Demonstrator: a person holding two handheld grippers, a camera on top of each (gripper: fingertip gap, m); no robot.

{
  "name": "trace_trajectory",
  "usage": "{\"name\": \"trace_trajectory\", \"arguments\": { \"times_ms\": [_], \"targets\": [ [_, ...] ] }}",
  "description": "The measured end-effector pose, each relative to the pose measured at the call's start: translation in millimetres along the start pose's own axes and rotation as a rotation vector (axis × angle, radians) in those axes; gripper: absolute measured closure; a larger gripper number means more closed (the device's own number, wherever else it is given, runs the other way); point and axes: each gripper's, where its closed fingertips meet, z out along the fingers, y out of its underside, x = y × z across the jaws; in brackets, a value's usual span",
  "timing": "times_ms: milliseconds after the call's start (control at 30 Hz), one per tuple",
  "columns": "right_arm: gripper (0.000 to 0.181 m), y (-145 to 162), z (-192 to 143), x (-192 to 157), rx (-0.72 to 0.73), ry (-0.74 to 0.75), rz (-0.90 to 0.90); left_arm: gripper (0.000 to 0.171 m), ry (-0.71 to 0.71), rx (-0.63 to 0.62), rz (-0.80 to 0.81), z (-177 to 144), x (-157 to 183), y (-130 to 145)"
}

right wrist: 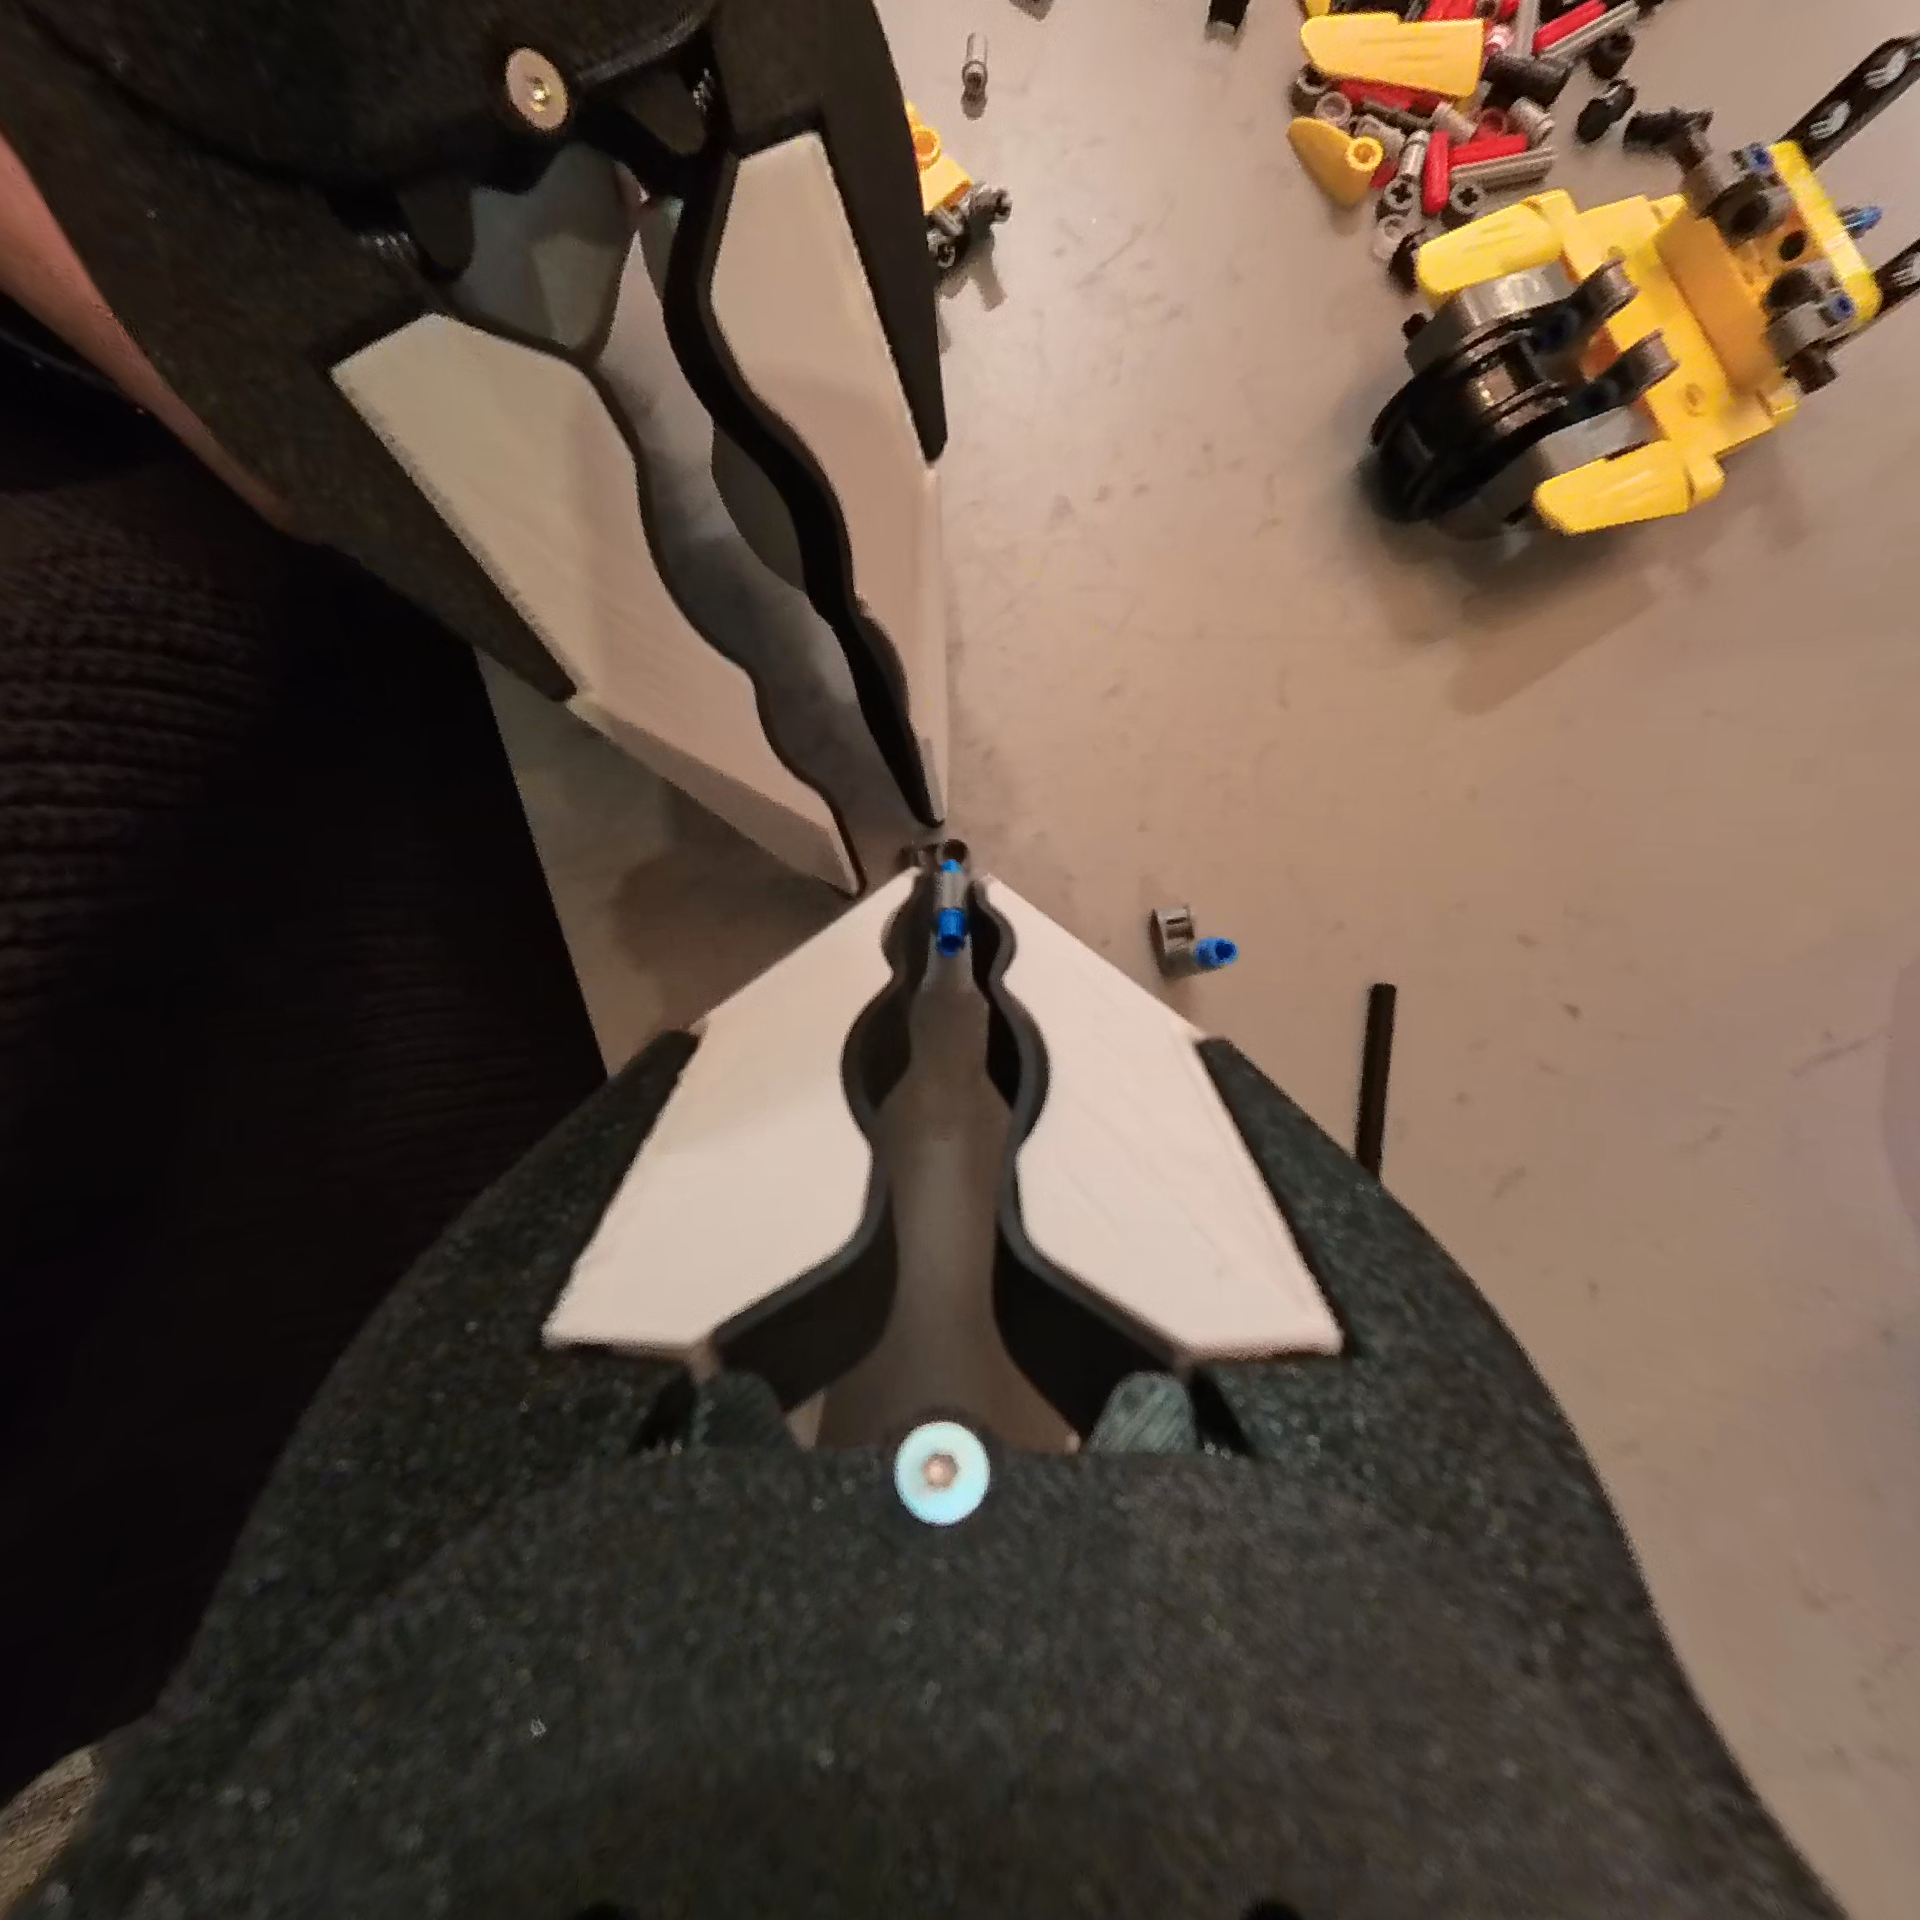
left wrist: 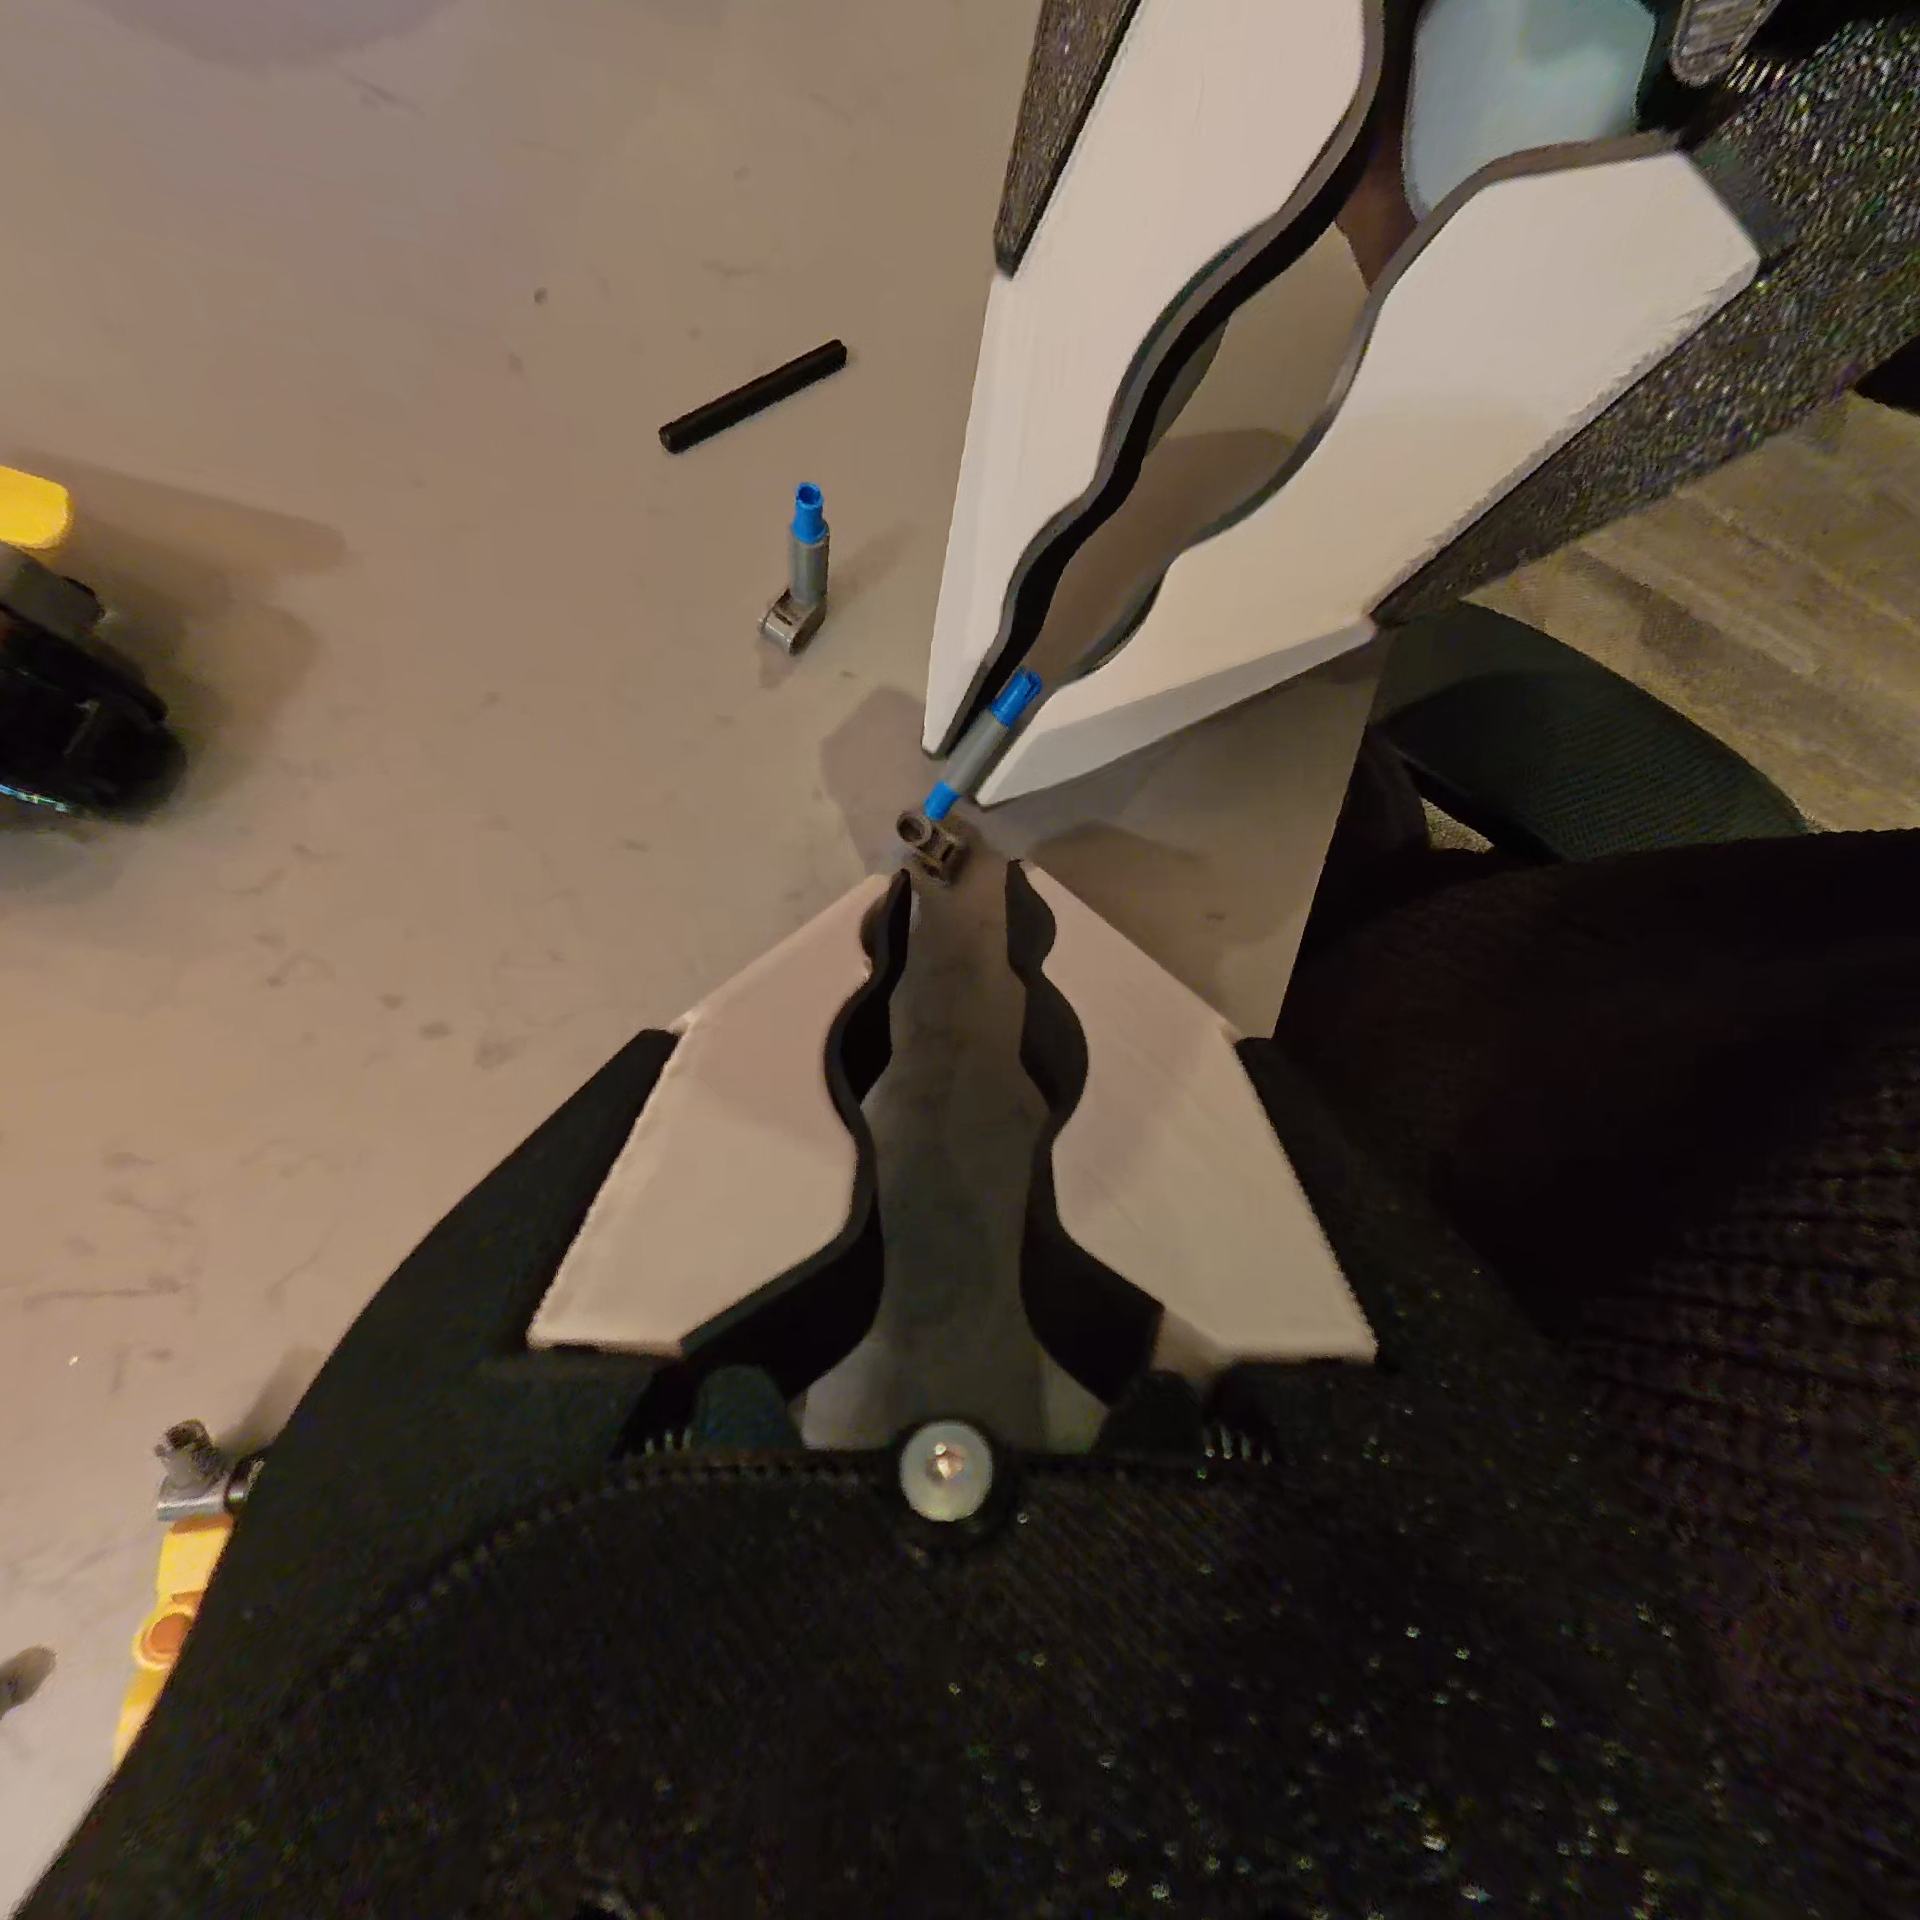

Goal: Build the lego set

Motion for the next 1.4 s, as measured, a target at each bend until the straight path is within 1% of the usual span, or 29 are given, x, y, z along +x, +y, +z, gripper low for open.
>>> {"name": "trace_trajectory", "arguments": {
  "times_ms": [200, 333, 467, 500, 567, 600, 833, 1000, 1067, 1133, 1233, 1400],
  "targets": [
    [0.175, 6, -9, 7, -0.008, 0.03, 0.023, 0.154, 0.007, 0.01, 0.011, 6, 3, -4],
    [0.175, 11, -15, 12, -0.006, 0.055, 0.047, 0.151, 0.04, 0.002, 0.018, 13, 6, -10],
    [0.175, 16, -25, 18, 0.004, 0.084, 0.08, 0.159, 0.042, -0.011, 0.051, 18, 5, -13],
    [0.175, 17, -27, 19, 0.007, 0.088, 0.087, 0.157, 0.041, -0.016, 0.06, 17, 5, -12],
    [0.175, 18, -30, 18, 0.011, 0.092, 0.094, 0.15, 0.052, -0.019, 0.073, 16, 7, -10],
    [0.175, 18, -30, 17, 0.012, 0.089, 0.096, 0.148, 0.056, -0.019, 0.083, 14, 8, -9],
    [0.175, 12, -17, 2, -0.019, 0.035, 0.043, 0.15, 0.056, -0.018, 0.108, 11, 6, -5],
    [0.175, 9, -9, -1, -0.097, 0.018, -0.03, 0.14, 0.034, -0.006, 0.097, 3, 0, -2],
    [0.175, 8, -8, -1, -0.132, 0.01, -0.051, 0.138, 0.011, 0.023, 0.078, -3, -9, -4],
    [0.175, 9, -8, -1, -0.179, -0.001, -0.058, 0.138, -0.002, 0.084, 0.049, -12, -17, -10],
    [0.175, 9, -7, -1, -0.25, -0.018, -0.053, 0.125, -0.031, 0.198, -0.007, -25, -32, -21],
    [0.175, 10, -5, 0, -0.345, -0.036, -0.05, 0.12, -0.024, 0.34, -0.073, -44, -40, -33]
  ]
}}
